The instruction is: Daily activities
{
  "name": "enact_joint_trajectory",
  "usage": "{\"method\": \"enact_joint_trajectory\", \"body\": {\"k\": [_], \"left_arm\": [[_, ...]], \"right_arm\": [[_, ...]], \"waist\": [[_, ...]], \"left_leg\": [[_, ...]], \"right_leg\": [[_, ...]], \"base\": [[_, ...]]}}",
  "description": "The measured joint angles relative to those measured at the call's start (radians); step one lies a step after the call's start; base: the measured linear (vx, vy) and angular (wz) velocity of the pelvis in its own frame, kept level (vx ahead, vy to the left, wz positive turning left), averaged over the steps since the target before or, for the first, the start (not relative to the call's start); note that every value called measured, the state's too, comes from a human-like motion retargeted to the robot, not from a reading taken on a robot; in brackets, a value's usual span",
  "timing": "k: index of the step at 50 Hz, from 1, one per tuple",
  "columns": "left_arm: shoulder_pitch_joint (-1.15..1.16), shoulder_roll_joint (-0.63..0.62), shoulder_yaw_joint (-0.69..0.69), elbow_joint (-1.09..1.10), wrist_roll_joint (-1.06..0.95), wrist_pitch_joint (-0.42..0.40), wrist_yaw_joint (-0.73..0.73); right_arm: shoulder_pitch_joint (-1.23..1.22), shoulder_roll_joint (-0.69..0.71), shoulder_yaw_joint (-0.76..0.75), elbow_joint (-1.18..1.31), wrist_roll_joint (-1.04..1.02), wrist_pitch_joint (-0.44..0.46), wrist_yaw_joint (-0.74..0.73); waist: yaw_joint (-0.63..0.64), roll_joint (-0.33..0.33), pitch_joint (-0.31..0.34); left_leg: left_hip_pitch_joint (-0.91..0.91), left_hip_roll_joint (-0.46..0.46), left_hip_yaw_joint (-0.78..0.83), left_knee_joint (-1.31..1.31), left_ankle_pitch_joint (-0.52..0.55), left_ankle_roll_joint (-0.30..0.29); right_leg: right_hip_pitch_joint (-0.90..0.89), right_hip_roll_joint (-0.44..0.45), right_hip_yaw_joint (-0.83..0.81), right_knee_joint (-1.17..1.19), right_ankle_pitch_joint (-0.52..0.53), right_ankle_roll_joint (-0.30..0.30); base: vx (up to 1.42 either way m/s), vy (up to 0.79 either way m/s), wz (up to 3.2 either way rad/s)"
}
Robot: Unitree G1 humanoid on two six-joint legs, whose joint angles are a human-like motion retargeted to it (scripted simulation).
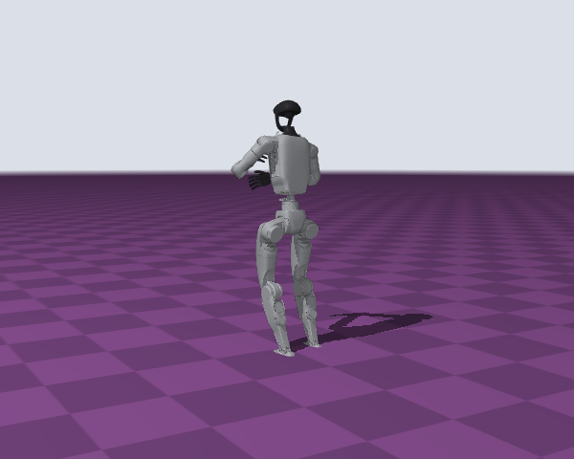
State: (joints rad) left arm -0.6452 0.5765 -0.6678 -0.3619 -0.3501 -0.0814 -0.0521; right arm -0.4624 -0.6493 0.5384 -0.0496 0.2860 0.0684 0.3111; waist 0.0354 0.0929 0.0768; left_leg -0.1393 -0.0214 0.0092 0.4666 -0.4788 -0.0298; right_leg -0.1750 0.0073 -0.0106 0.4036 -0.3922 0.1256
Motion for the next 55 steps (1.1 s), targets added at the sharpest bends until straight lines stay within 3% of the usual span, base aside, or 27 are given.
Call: {"method": "enact_joint_trajectory", "body": {"k": [18,25,37,55], "left_arm": [[0.084,-0.026,0.113,0.074,0.115,-0.027,0.078],[0.072,0.024,0.079,0.074,0.17,-0.025,0.048],[-0.131,-0.028,-0.047,0.016,0.202,-0.015,0.094],[-0.205,-0.143,-0.036,0.051,0.061,-0.01,0.166]], "right_arm": [[0.044,-0.005,-0.043,-0.017,-0.217,-0.031,-0.075],[-0.035,-0.054,-0.027,-0.084,-0.29,-0.038,-0.071],[-0.186,-0.075,0.126,0.034,-0.243,-0.022,0.012],[-0.173,-0.145,0.148,0.163,-0.204,-0.026,-0.007]], "waist": [[-0.04,0.013,0.02],[-0.049,0.017,0.018],[-0.027,0.026,0.023],[-0.021,0.031,0.048]], "left_leg": [[0.015,0.023,0.022,-0.011,-0.003,0.017],[0.02,0.031,0.031,0.004,-0.01,0.025],[0.022,0.029,0.028,0.034,-0.023,0.031],[0.046,0.005,-0.001,0.033,-0.021,0.038]], "right_leg": [[0.041,0.028,0.033,-0.098,0.059,0.006],[0.054,0.036,0.043,-0.114,0.067,0.009],[0.057,0.039,0.047,-0.094,0.048,0.008],[0.046,0.021,0.029,-0.019,-0.009,0.006]], "base": [[0.0,0.0,0.0],[0.0,0.0,0.0],[0.0,0.0,0.0],[0.0,0.0,0.0]]}}
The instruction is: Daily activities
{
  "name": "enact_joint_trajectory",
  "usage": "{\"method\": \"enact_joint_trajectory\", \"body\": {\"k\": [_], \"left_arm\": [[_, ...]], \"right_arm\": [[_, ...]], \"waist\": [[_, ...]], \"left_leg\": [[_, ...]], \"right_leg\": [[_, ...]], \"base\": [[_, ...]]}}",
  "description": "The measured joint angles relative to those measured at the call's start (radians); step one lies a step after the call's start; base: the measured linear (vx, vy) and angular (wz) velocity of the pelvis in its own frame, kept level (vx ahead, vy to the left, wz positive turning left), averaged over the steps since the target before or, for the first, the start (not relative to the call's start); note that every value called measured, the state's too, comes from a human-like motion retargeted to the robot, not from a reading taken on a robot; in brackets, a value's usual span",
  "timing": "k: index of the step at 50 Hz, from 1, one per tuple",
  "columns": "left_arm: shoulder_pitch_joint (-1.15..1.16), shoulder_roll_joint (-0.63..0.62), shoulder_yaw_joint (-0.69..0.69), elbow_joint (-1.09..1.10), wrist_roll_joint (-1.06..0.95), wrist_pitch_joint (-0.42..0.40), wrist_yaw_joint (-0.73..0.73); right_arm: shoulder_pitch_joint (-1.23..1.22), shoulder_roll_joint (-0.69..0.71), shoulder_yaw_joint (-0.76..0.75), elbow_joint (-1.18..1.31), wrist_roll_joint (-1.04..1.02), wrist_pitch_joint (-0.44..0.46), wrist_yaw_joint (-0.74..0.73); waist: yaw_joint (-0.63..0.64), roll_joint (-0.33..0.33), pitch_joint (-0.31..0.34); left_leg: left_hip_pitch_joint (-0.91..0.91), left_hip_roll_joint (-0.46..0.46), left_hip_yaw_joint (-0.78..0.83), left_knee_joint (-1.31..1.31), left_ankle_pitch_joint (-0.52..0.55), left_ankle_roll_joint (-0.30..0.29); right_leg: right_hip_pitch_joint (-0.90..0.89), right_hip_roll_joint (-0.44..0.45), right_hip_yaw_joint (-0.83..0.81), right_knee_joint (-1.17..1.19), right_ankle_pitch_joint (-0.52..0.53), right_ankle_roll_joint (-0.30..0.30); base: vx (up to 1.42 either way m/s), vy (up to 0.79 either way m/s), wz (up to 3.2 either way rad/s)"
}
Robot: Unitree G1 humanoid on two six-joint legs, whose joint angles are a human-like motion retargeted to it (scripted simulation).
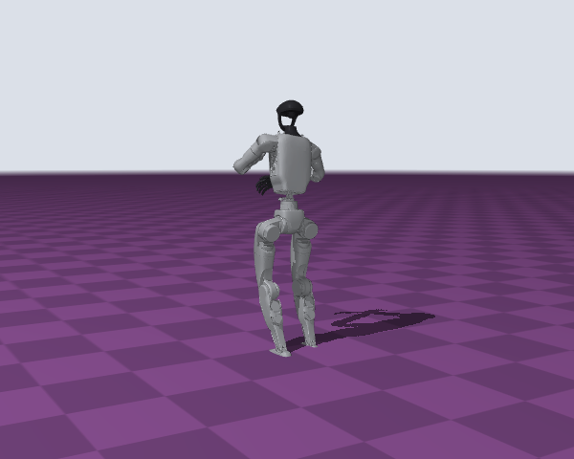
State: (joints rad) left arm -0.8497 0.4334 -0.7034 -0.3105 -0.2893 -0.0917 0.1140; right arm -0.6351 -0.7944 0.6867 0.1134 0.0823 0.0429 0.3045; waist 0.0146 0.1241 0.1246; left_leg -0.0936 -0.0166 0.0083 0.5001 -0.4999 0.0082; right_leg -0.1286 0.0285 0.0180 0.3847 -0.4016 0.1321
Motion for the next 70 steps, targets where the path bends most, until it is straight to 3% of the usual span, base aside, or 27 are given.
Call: {"method": "enact_joint_trajectory", "body": {"k": [13,27,31,35,39,43,48,54,60,65,68,70], "left_arm": [[0.028,-0.06,0.007,0.061,-0.117,-0.027,0.083],[0.399,-0.135,0.176,0.252,-0.399,-0.107,0.174],[0.475,-0.15,0.214,0.281,-0.483,-0.115,0.161],[0.509,-0.163,0.216,0.314,-0.57,-0.104,0.129],[0.478,-0.186,0.208,0.325,-0.64,-0.086,0.082],[0.384,-0.217,0.224,0.337,-0.69,-0.081,0.059],[0.292,-0.225,0.275,0.35,-0.712,-0.103,0.1],[0.306,-0.174,0.359,0.361,-0.648,-0.14,0.178],[0.407,-0.16,0.399,0.389,-0.543,-0.159,0.282],[0.422,-0.182,0.375,0.478,-0.475,-0.12,0.358],[0.339,-0.194,0.349,0.554,-0.441,-0.091,0.389],[0.274,-0.199,0.333,0.57,-0.429,-0.082,0.39]], "right_arm": [[0.07,0.042,-0.109,-0.079,-0.013,-0.034,-0.199],[0.045,0.098,-0.323,-0.449,-0.114,-0.125,-0.479],[0.07,0.102,-0.344,-0.506,-0.158,-0.13,-0.491],[0.096,0.102,-0.314,-0.49,-0.204,-0.116,-0.466],[0.087,0.085,-0.243,-0.387,-0.265,-0.088,-0.422],[0.009,0.072,-0.139,-0.2,-0.314,-0.059,-0.371],[-0.067,0.098,-0.024,-0.026,-0.308,-0.035,-0.31],[-0.118,0.133,-0.01,-0.078,-0.317,-0.052,-0.326],[-0.159,0.189,-0.062,-0.222,-0.333,-0.093,-0.428],[-0.22,0.253,-0.05,-0.302,-0.35,-0.101,-0.42],[-0.244,0.281,-0.024,-0.28,-0.341,-0.083,-0.371],[-0.235,0.283,-0.014,-0.246,-0.33,-0.071,-0.335]], "waist": [[-0.035,0.008,0.037],[-0.085,-0.002,0.093],[-0.085,-0.002,0.111],[-0.057,0.032,0.144],[-0.035,0.082,0.176],[-0.001,0.087,0.186],[0.018,0.034,0.166],[-0.02,-0.06,0.113],[-0.06,-0.133,0.076],[-0.084,-0.232,0.068],[-0.101,-0.261,0.066],[-0.118,-0.26,0.057]], "left_leg": [[-0.002,0.001,-0.036,0.056,-0.03,0.006],[-0.001,0.026,-0.041,0.128,-0.079,0.019],[-0.001,0.033,-0.064,0.197,-0.106,0.023],[-0.008,0.022,-0.223,0.443,-0.198,0.016],[-0.066,0.083,-0.204,0.763,-0.046,-0.043],[-0.2,0.072,-0.186,0.862,-0.071,-0.001],[-0.323,-0.009,-0.139,0.569,-0.091,0.034],[-0.345,-0.135,-0.111,0.053,0.131,-0.015],[-0.339,-0.162,-0.042,0.073,0.209,-0.007],[-0.311,-0.203,0.012,0.199,0.115,0.064],[-0.307,-0.217,0.023,0.254,0.06,0.089],[-0.303,-0.219,0.016,0.258,0.042,0.097]], "right_leg": [[-0.011,0.009,-0.019,0.075,-0.043,-0.012],[-0.054,0.054,0.005,0.177,-0.078,-0.035],[-0.052,0.078,0.011,0.212,-0.094,-0.046],[-0.032,0.162,0.028,0.254,-0.106,-0.076],[0.0,0.251,0.019,0.277,-0.119,-0.101],[0.03,0.265,0.04,0.244,-0.11,-0.1],[0.058,0.198,0.079,0.212,-0.113,-0.091],[0.06,0.133,0.124,0.211,-0.142,-0.088],[0.062,0.146,0.172,0.354,-0.223,-0.085],[-0.012,0.079,0.115,0.719,-0.166,0.053],[-0.127,0.01,0.057,0.957,-0.13,0.089],[-0.209,-0.036,0.034,1.034,-0.119,0.078]], "base": [[0.0,0.0,0.0],[0.03,-0.04,-0.25],[0.06,-0.06,-0.39],[0.06,-0.05,-0.65],[0.08,-0.03,-0.17],[0.14,-0.06,-0.18],[0.22,-0.09,-0.22],[0.27,-0.05,-0.07],[0.33,-0.02,-0.26],[0.31,-0.05,-0.25],[0.27,-0.06,0.03],[0.27,-0.05,0.46]]}}
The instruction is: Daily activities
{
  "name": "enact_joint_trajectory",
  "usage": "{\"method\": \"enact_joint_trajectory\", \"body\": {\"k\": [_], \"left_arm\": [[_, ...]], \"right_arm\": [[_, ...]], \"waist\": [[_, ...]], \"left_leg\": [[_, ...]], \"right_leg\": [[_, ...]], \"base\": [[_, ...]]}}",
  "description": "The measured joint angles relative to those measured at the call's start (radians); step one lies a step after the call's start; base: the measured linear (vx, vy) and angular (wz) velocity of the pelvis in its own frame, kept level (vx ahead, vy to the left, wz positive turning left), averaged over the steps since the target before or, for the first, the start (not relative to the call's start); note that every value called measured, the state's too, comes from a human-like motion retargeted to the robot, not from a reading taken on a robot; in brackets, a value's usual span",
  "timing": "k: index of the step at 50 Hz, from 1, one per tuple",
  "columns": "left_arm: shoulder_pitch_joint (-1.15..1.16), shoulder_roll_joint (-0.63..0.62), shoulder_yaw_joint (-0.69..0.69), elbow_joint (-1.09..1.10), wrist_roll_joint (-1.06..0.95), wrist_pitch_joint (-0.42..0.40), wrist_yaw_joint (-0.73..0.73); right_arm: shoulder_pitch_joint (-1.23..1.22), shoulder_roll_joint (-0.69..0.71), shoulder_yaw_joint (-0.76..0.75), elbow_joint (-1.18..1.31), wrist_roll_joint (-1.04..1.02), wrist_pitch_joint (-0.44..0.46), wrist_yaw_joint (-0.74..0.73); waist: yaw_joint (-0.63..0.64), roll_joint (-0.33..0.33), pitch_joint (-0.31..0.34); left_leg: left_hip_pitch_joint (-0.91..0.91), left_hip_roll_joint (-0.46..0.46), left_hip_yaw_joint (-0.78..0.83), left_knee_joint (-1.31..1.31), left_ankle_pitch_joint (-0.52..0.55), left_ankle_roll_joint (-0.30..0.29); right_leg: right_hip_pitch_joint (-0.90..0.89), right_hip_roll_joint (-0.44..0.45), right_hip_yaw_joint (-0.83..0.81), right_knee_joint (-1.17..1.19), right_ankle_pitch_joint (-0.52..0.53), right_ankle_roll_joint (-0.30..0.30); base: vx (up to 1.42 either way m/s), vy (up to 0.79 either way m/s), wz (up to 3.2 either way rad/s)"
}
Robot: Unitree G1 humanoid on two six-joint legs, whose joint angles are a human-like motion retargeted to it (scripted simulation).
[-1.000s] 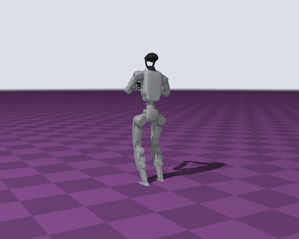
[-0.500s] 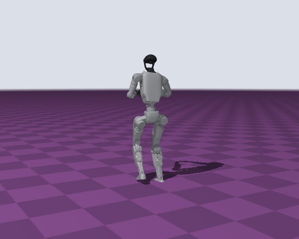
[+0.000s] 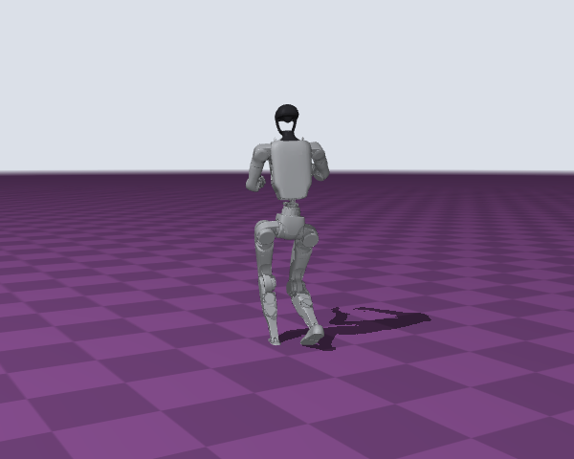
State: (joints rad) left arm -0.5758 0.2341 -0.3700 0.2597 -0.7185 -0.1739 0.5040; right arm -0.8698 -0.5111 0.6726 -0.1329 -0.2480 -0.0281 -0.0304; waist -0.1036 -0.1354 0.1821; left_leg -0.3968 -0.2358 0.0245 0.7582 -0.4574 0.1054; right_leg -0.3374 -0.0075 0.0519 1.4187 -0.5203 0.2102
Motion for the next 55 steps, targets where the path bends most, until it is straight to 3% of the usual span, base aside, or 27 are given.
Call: {"method": "enact_joint_trajectory", "body": {"k": [5,10,13,21,26,42,48,51,55], "left_arm": [[-0.045,0.015,-0.016,-0.192,0.049,-0.01,-0.04],[0.065,0.043,-0.033,-0.41,0.072,-0.01,-0.113],[0.181,0.054,-0.033,-0.451,0.061,0.008,-0.163],[0.526,0.012,0.045,-0.305,-0.001,0.041,-0.225],[0.608,-0.013,0.066,-0.237,-0.046,0.048,-0.245],[0.561,0.008,-0.048,-0.22,-0.192,0.086,-0.368],[0.586,0.022,-0.081,-0.222,-0.234,0.108,-0.382],[0.594,0.022,-0.085,-0.224,-0.266,0.116,-0.383],[0.602,0.005,-0.094,-0.243,-0.279,0.123,-0.375]], "right_arm": [[0.152,-0.065,-0.052,-0.012,0.071,0.007,0.042],[0.321,-0.132,-0.174,-0.139,0.143,0.016,0.046],[0.355,-0.157,-0.248,-0.227,0.164,0.02,0.04],[0.328,-0.196,-0.481,-0.382,0.157,0.005,-0.118],[0.342,-0.198,-0.548,-0.426,0.161,-0.009,-0.198],[0.548,-0.139,-0.359,-0.184,0.376,0.027,0.05],[0.564,-0.109,-0.288,-0.129,0.396,0.034,0.065],[0.55,-0.083,-0.255,-0.12,0.396,0.022,0.052],[0.56,-0.048,-0.243,-0.13,0.369,0.01,0.022]], "waist": [[-0.048,0.054,-0.03],[-0.024,0.123,-0.038],[0.026,0.146,-0.034],[0.141,0.194,-0.02],[0.182,0.226,-0.023],[0.242,0.24,-0.036],[0.233,0.238,-0.022],[0.208,0.204,-0.031],[0.157,0.17,-0.046]], "left_leg": [[0.065,0.008,-0.064,-0.12,0.015,-0.012],[0.123,0.042,-0.136,-0.121,-0.035,-0.019],[0.151,0.052,-0.156,-0.076,-0.096,-0.006],[0.222,0.099,-0.154,-0.013,-0.168,0.0],[0.254,0.139,-0.132,-0.017,-0.198,0.006],[0.289,0.148,-0.13,-0.11,-0.214,-0.01],[0.278,0.115,-0.132,-0.097,-0.234,-0.007],[0.286,0.062,-0.137,-0.183,-0.185,-0.002],[0.306,0.001,-0.189,-0.298,-0.116,-0.004]], "right_leg": [[-0.128,-0.075,-0.016,-0.164,-0.057,-0.098],[-0.076,0.002,0.007,-0.505,-0.044,-0.148],[-0.011,0.018,-0.02,-0.576,-0.062,-0.175],[0.12,0.044,-0.081,-0.647,-0.097,-0.199],[0.183,0.063,-0.113,-0.717,-0.093,-0.2],[0.237,0.02,-0.241,-0.782,-0.096,-0.195],[0.179,-0.041,-0.274,-0.633,-0.114,-0.191],[0.078,-0.132,-0.292,-0.483,-0.067,-0.189],[-0.075,-0.152,-0.197,-0.337,-0.107,-0.193]], "base": [[0.31,-0.05,0.81],[0.34,-0.08,0.57],[0.33,-0.1,0.22],[0.25,-0.08,0.08],[0.13,-0.04,0.15],[0.02,0.02,0.42],[-0.02,0.1,0.49],[0.0,0.11,0.67],[0.02,0.11,1.18]]}}
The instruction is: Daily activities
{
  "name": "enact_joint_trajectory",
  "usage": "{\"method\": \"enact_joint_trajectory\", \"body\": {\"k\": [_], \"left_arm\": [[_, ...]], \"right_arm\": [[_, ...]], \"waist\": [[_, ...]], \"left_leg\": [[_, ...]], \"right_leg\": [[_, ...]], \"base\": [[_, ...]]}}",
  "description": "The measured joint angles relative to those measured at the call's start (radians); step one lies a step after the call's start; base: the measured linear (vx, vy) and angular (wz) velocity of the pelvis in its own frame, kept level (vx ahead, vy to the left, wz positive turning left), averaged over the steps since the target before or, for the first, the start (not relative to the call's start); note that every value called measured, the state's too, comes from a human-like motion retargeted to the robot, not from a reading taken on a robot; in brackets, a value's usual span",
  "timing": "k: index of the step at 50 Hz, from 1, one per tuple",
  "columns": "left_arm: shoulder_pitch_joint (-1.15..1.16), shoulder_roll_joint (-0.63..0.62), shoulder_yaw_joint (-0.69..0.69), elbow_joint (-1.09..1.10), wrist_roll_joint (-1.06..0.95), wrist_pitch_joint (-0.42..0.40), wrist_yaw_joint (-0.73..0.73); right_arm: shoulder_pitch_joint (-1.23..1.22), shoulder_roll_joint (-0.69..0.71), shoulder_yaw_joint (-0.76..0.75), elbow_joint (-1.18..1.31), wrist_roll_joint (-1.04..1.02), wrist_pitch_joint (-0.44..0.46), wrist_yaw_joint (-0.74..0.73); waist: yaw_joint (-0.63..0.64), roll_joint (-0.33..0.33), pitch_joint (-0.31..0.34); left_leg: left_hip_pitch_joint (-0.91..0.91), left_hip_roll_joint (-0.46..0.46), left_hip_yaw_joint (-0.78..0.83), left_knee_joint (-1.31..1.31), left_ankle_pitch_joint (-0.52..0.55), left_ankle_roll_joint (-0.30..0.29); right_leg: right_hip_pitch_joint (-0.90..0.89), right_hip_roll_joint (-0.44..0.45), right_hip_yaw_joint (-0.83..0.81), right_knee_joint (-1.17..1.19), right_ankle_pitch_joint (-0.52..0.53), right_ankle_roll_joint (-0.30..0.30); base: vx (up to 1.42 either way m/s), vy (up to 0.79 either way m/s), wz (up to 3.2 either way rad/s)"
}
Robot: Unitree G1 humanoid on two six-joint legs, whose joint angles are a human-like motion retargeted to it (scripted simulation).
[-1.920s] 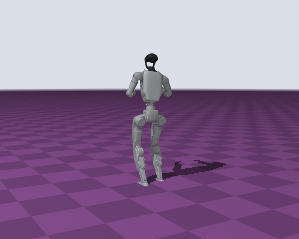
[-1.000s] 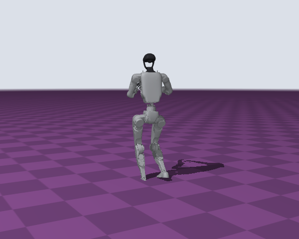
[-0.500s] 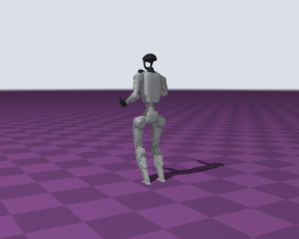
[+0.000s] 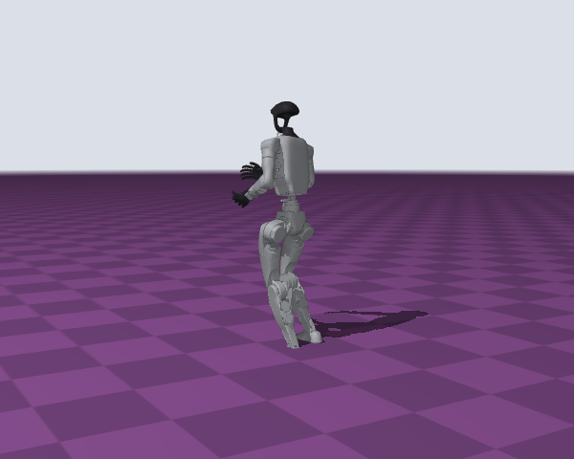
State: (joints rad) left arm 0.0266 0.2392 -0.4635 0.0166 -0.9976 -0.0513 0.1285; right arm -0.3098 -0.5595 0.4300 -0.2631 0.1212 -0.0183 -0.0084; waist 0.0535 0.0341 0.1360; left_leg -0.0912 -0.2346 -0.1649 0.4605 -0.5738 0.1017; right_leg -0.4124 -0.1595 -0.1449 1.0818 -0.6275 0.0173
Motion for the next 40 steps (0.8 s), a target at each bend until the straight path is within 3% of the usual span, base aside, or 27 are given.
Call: {"method": "enact_joint_trajectory", "body": {"k": [5,10,15,20,24,27,29,35,40], "left_arm": [[0.024,-0.028,-0.003,-0.03,0.005,-0.007,0.007],[0.047,-0.031,0.028,-0.058,0.018,-0.018,0.014],[0.074,0.001,0.094,-0.058,0.049,-0.039,0.03],[0.081,-0.01,0.12,-0.025,0.107,-0.047,0.036],[0.091,-0.011,0.129,0.013,0.172,-0.053,0.027],[0.085,-0.012,0.135,0.051,0.235,-0.058,0.011],[0.089,-0.008,0.14,0.073,0.275,-0.063,0.002],[0.092,0.009,0.157,0.154,0.397,-0.085,0.001],[0.067,0.018,0.173,0.269,0.518,-0.123,0.045]], "right_arm": [[0.038,0.033,-0.01,-0.011,-0.043,-0.006,-0.036],[0.049,0.049,-0.021,0.003,-0.07,-0.005,-0.064],[0.063,0.063,-0.038,0.018,-0.089,-0.001,-0.068],[0.078,0.085,-0.05,0.053,-0.118,0.0,-0.058],[0.11,0.094,-0.054,0.108,-0.163,-0.005,-0.059],[0.123,0.09,-0.053,0.176,-0.202,-0.018,-0.068],[0.145,0.081,-0.052,0.21,-0.221,-0.022,-0.08],[0.205,0.064,-0.06,0.316,-0.262,-0.041,-0.14],[0.226,0.07,-0.058,0.417,-0.306,-0.066,-0.188]], "waist": [[-0.039,-0.013,-0.011],[-0.047,-0.003,-0.029],[-0.022,-0.021,-0.034],[0.027,-0.041,-0.037],[0.058,-0.04,-0.023],[0.065,-0.014,-0.019],[0.061,-0.022,-0.029],[0.014,-0.019,-0.078],[-0.054,-0.019,-0.12]], "left_leg": [[0.036,-0.032,-0.091,-0.088,0.05,-0.006],[0.099,-0.018,-0.213,-0.216,0.107,-0.007],[0.132,-0.047,-0.338,-0.19,0.068,0.022],[0.16,-0.062,-0.386,-0.088,-0.035,0.051],[0.152,-0.012,-0.185,0.121,-0.158,0.033],[0.114,0.116,-0.021,0.252,-0.241,0.026],[0.091,0.154,0.075,0.284,-0.268,0.033],[0.071,0.218,0.349,0.251,-0.279,0.015],[0.096,0.203,0.495,0.01,-0.223,-0.015]], "right_leg": [[-0.122,0.045,0.098,-0.004,0.018,0.01],[-0.212,0.157,0.235,-0.124,0.083,0.047],[-0.227,0.236,0.378,-0.173,0.143,0.086],[-0.177,0.246,0.388,-0.15,0.126,0.064],[-0.096,0.192,0.278,-0.119,0.037,0.014],[-0.022,0.169,0.157,-0.174,0.015,-0.01],[0.002,0.136,0.094,-0.204,0.0,-0.011],[0.036,0.109,-0.092,-0.35,-0.005,0.0],[-0.011,0.116,-0.19,-0.45,0.006,0.009]], "base": [[0.08,0.09,1.34],[0.16,0.01,1.4],[0.2,-0.1,1.43],[0.24,-0.18,1.4],[0.24,-0.19,1.71],[0.19,-0.22,1.97],[0.16,-0.23,2.01],[0.09,-0.23,1.83],[-0.03,-0.18,1.49]]}}
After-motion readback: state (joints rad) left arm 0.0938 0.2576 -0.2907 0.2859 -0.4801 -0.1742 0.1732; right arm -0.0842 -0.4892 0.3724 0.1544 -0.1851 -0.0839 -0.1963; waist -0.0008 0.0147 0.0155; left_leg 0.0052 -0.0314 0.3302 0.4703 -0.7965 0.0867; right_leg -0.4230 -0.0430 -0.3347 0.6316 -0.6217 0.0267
